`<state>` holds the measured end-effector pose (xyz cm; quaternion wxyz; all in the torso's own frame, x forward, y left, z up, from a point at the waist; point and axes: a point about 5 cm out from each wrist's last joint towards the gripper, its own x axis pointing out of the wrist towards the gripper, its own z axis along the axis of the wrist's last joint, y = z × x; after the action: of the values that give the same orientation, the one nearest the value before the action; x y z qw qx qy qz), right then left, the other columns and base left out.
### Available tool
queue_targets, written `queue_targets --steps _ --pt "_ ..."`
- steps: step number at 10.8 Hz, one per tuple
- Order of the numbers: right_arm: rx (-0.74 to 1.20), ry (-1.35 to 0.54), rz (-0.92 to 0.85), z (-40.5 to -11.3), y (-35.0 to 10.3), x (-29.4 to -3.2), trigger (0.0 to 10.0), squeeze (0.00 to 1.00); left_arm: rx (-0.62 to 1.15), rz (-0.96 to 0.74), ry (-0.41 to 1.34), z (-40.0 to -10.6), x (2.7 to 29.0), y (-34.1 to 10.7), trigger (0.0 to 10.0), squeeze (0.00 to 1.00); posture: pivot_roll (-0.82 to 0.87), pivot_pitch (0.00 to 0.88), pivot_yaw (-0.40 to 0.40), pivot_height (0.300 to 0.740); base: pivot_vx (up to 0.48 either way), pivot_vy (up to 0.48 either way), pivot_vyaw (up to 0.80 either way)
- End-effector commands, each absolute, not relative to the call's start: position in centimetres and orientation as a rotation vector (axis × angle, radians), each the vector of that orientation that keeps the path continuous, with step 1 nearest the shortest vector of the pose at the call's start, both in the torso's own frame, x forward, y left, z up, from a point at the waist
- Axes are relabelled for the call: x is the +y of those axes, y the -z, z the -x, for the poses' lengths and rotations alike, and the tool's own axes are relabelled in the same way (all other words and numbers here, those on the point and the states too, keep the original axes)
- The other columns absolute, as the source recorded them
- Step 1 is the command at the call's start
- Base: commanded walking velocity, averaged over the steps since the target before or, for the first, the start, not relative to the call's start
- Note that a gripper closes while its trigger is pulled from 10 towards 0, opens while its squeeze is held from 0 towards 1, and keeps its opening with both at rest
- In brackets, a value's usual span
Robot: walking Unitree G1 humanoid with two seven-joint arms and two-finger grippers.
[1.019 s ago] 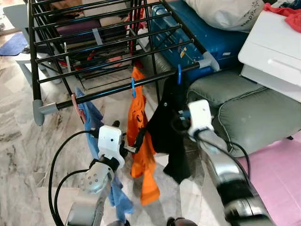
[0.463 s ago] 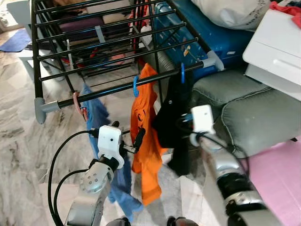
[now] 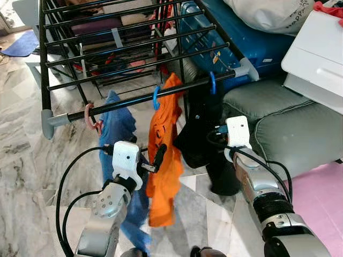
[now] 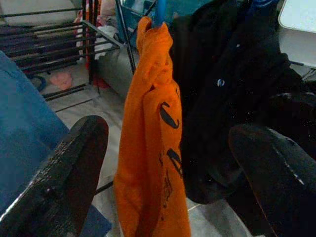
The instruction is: Hang hanger
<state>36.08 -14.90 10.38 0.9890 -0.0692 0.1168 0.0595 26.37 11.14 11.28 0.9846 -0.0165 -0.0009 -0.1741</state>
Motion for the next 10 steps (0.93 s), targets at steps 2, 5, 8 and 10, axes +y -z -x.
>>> queue_targets --steps 2,5,8,10 --pt "0.253 -0.146 0.13 -36.33 -10.24 -14.54 10.0 0.0 0.018 0.029 0.337 -26.4 11.33 -11.01 10.0 0.0 -0.05 0.164 0.041 0.74 0.0 0.0 0.0" --pt "0.245 -0.134 0.12 -36.47 -10.31 -14.75 0.0 0.0 0.026 0.033 0.333 -26.5 11.27 -10.9 10.0 0.0 -0.06 0.162 0.042 0.74 0.0 0.0 0.0" --pt "0.234 -0.126 0.111 -36.53 -10.38 -14.88 0.0 0.0 0.029 0.035 0.327 -26.6 11.26 -10.85 10.0 0.0 -0.06 0.159 0.038 0.74 0.0 0.0 0.0" --pt "0.227 -0.12 0.11 -36.6 -10.45 -14.93 0.0 0.0 0.028 0.036 0.324 -26.68 11.26 -10.83 10.0 0.0 -0.06 0.156 0.037 0.74 0.0 0.0 0.0"
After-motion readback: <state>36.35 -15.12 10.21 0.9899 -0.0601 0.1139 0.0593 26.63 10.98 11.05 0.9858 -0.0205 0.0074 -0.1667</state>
